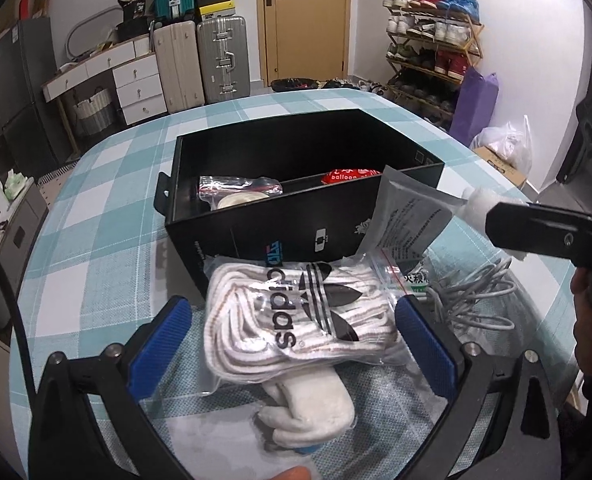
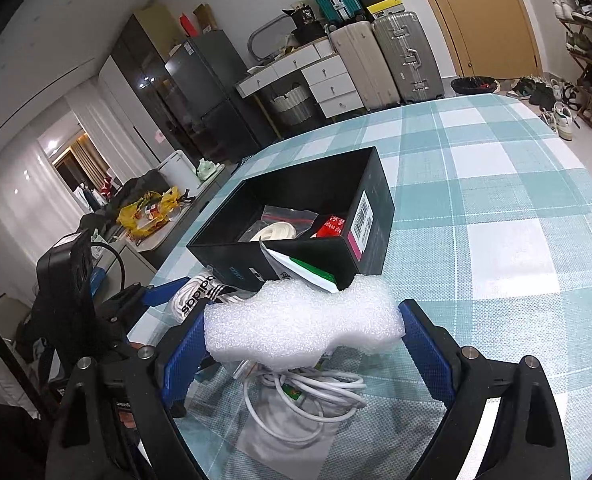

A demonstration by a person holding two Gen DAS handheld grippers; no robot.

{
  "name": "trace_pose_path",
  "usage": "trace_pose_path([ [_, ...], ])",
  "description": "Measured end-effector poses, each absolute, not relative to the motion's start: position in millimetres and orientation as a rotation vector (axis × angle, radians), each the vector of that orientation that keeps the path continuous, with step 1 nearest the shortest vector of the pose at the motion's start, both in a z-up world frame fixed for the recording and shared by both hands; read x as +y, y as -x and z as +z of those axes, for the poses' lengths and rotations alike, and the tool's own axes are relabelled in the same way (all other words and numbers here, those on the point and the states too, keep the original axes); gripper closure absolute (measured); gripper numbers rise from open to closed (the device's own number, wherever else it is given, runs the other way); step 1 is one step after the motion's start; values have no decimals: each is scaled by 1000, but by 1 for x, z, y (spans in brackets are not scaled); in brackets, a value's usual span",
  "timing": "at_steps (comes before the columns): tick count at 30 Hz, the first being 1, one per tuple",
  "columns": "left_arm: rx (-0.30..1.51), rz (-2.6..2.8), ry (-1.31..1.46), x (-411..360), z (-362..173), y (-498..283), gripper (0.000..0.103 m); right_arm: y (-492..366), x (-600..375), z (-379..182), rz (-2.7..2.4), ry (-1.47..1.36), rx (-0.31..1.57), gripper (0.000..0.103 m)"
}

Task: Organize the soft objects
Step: 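Grasp the adidas lace bag with the left gripper while the right grasps the bubble wrap, then lower the adidas bag into the box with the left gripper while the right drops the bubble wrap in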

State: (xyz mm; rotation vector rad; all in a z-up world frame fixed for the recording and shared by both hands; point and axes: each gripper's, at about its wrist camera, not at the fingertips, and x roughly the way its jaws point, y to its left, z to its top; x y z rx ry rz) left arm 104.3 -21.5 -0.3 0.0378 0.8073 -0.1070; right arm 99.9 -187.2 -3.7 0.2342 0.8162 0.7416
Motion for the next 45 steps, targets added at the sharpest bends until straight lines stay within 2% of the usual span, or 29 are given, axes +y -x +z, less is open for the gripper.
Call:
trace_pose_path([
  [2,814,-125,-36,-22,0,-104,14,-99,-187,-4,745,-234,816,11],
  [5,808,-125,-46,-23,1,-103,20,-99,-187,-5,746,-232,814,11],
  [7,801,-127,-40,-21,2,-101,28,-99,-187,-5,745,-231,812,11],
  [8,795,-129,-26,-18,4,-101,35,-99,-187,-4,744,-230,810,11],
  [9,795,-132,-13,-15,5,-101,47,-98,-186,-4,744,-228,808,11],
  [12,792,-143,44,-4,9,-101,64,-96,-186,-2,747,-222,802,11],
  [17,778,-153,101,9,12,-98,80,-94,-185,1,750,-214,793,11],
  [24,738,-164,132,12,20,-89,85,-91,-185,5,756,-211,775,11],
  [45,581,-149,171,30,75,-63,86,-70,-183,34,789,-182,668,11],
])
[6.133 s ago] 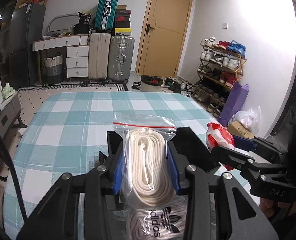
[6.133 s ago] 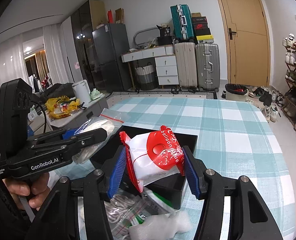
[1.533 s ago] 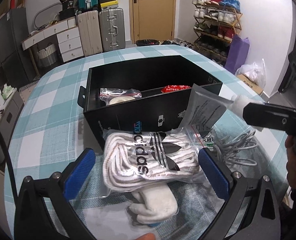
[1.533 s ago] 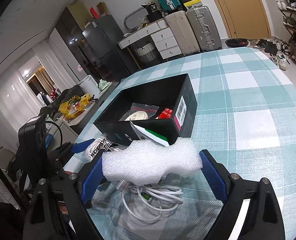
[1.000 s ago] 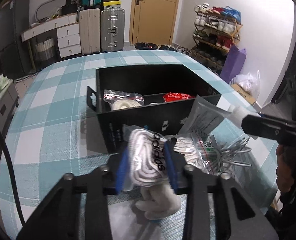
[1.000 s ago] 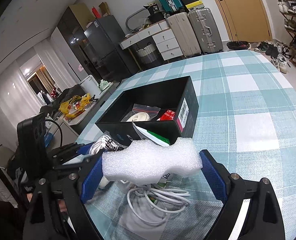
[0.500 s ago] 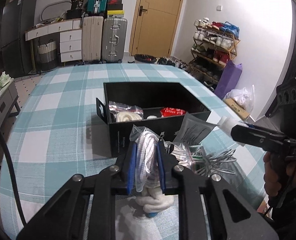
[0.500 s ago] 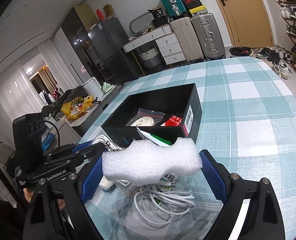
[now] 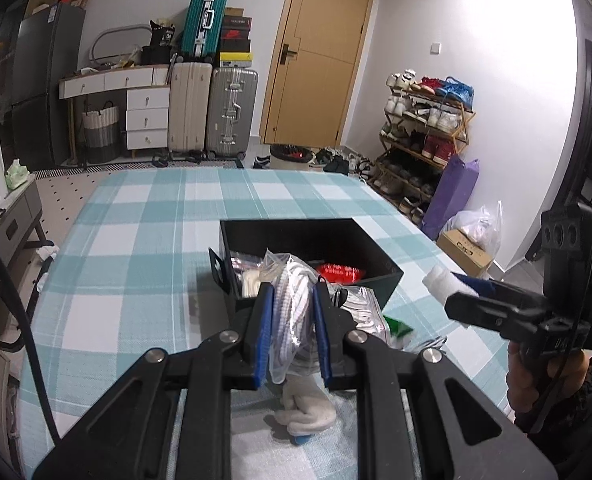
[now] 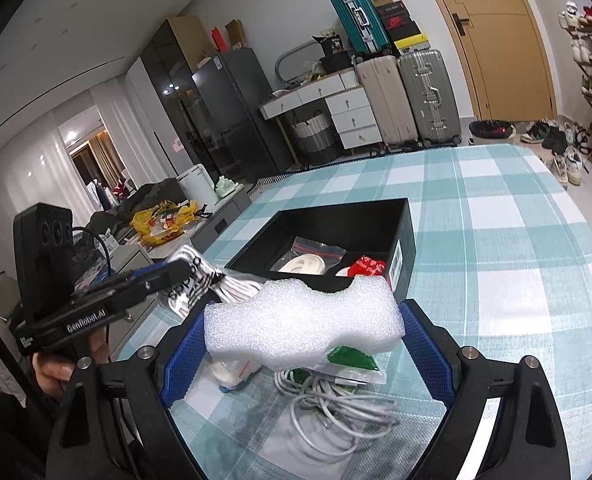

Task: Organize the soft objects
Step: 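Lower the adidas bag into the box with the left gripper while the right drops the bubble wrap in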

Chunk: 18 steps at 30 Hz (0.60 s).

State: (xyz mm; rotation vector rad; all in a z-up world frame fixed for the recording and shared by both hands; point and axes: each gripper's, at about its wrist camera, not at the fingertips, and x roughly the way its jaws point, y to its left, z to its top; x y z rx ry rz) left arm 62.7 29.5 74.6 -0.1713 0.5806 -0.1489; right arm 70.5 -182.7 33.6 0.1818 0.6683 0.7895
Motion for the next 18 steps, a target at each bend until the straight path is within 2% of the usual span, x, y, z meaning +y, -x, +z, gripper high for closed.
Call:
trace_pose_path([
  [18,541,-94,186,42,86,-97,86,-92,-157,54,780,-103,640,11],
])
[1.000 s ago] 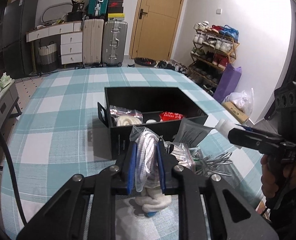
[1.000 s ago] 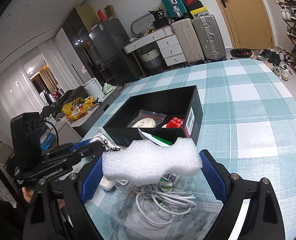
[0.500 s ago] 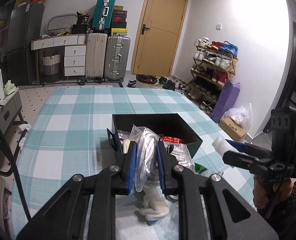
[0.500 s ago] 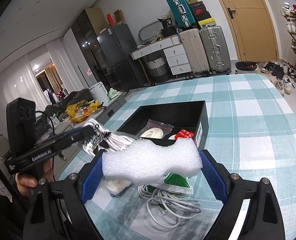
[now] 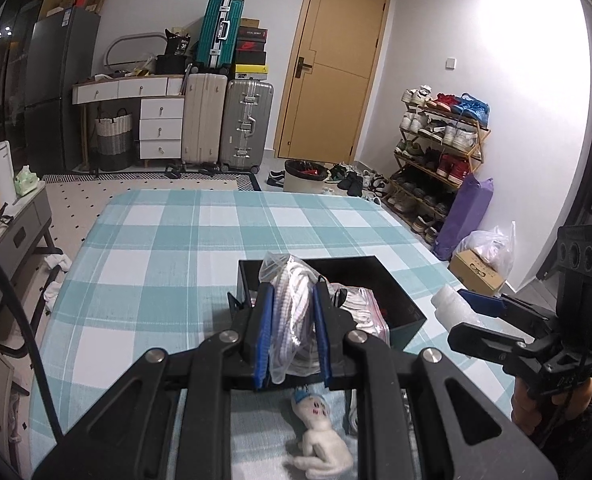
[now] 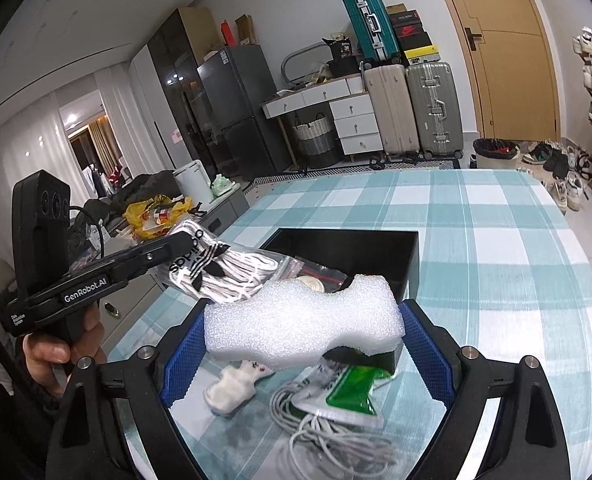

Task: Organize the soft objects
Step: 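Lower the adidas bag into the box with the left gripper while the right drops the bubble wrap in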

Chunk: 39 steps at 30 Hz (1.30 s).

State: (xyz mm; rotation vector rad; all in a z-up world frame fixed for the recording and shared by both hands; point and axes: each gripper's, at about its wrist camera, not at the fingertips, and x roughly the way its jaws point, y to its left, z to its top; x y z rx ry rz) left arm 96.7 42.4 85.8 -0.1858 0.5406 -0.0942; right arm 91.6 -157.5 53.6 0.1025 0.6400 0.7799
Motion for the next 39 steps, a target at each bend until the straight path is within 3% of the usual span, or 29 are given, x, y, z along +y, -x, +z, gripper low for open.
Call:
trace_pose_path([
  [39,615,-64,138,31,56,-169,86,-156,-103,31,737,98,664,11],
])
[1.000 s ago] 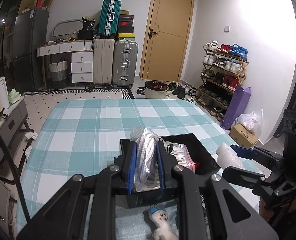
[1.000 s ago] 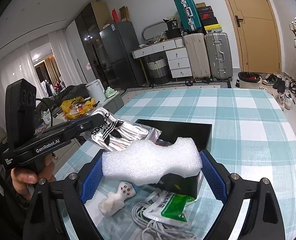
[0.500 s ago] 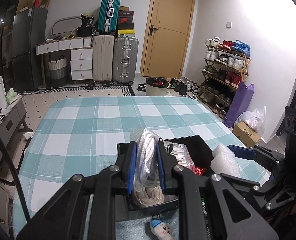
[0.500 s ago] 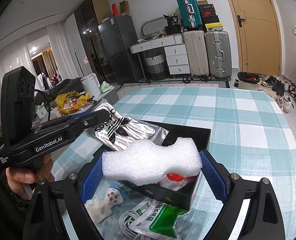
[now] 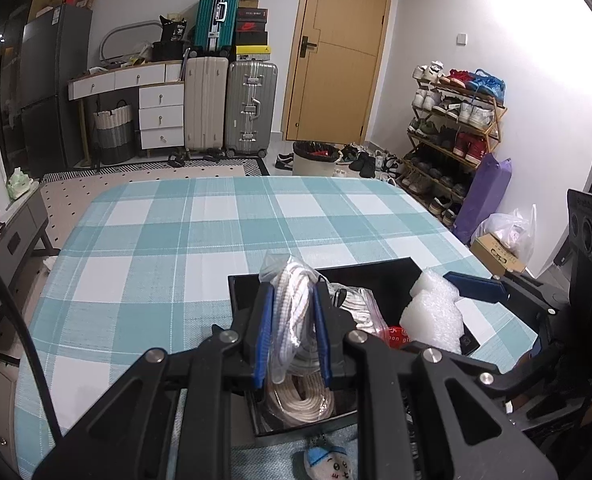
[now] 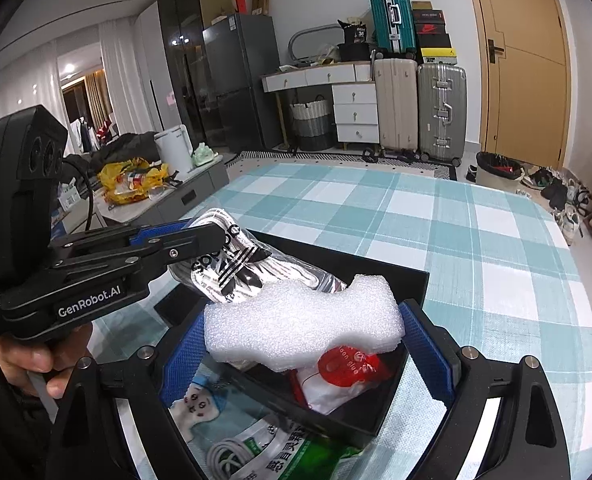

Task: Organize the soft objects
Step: 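Lower the adidas bag into the box with the left gripper while the right drops the bubble wrap in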

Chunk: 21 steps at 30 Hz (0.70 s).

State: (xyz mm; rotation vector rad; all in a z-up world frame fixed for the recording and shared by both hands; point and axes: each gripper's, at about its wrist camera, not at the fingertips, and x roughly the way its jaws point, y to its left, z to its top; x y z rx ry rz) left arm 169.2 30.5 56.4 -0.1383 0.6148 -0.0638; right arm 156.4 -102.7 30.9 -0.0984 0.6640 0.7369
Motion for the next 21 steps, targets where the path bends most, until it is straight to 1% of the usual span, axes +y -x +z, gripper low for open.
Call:
trace_pose_path([
  [8,638,-65,104,26,47,-177,85,-166,-98,25,715,155,668,11],
  [11,664,-70,110,25,45,-180,84,-166,-98,24,719,169,665,8],
  [12,672,-71,115,26,44,-181,83,-166,-99,25,717,171,663,5],
  [14,673,-72,118,26,45,-180,80,-163,-104,28,711,163,649,3],
  [16,675,-65,108,26,46,-179,67,-160,-111,32,692,147,637,2],
  [17,672,-69,108,26,47,-177,53,-158,-115,34,684,136,633,1],
  [18,668,-72,108,26,48,-175,51,-156,-119,35,680,125,632,1],
  [20,663,-75,96,25,51,-170,50,-152,-130,37,665,92,637,1],
  [21,663,-76,90,24,53,-168,48,-149,-136,37,657,71,639,1],
])
